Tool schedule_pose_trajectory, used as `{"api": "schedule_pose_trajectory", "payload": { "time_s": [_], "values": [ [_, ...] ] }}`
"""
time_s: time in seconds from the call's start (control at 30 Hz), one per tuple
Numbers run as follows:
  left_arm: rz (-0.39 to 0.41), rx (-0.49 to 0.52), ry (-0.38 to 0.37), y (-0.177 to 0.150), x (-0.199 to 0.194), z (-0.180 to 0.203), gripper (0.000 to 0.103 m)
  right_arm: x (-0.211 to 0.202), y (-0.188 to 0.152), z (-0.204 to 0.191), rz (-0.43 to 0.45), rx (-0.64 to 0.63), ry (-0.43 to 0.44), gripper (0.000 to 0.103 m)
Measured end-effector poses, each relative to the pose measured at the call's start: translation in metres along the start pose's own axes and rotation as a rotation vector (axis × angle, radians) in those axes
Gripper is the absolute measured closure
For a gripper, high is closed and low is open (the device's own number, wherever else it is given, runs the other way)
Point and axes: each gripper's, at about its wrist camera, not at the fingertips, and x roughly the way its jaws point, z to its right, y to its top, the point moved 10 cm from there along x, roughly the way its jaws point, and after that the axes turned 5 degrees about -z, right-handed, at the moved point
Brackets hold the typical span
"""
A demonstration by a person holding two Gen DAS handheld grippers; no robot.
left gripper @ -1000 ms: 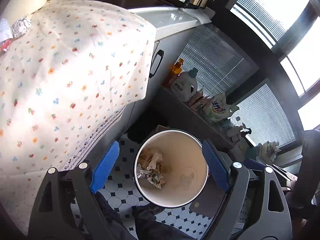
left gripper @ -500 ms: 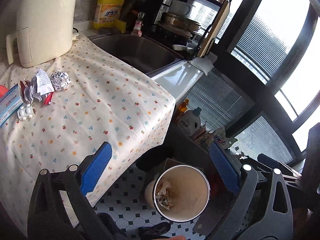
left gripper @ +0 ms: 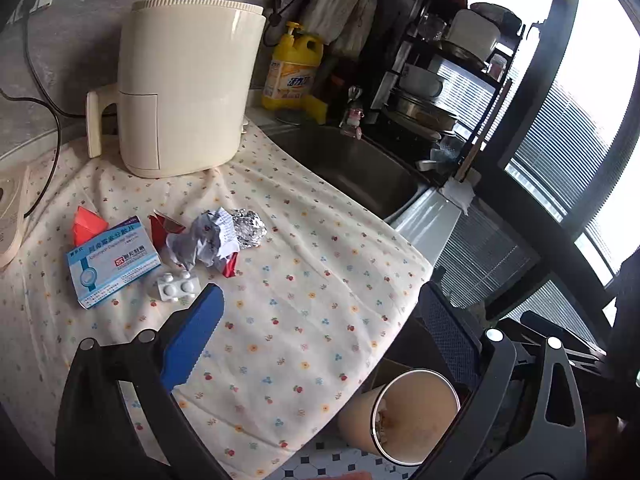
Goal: Collect trash
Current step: 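Move both tools back up to the trash on the cloth, then grasp a red wrapper with the left gripper while the right gripper grasps crumpled white paper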
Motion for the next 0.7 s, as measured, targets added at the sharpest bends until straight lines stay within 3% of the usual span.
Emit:
{"api": "schedule_pose_trajectory", "payload": {
  "time_s": [0.57, 0.7],
  "values": [
    [0.104, -0.114, 0.111, 0.030, -0.035, -0.137, 0.006, 0.058, 0.017, -0.125, -0.006, -0.121, 0.096, 0.009],
    [0.120, -0.140, 0.113, 0.034, -0.036, -0.158, 0.007, 0.074, 0.019, -0.145, -0.033, -0.138, 0.113, 0.016]
  ]
}}
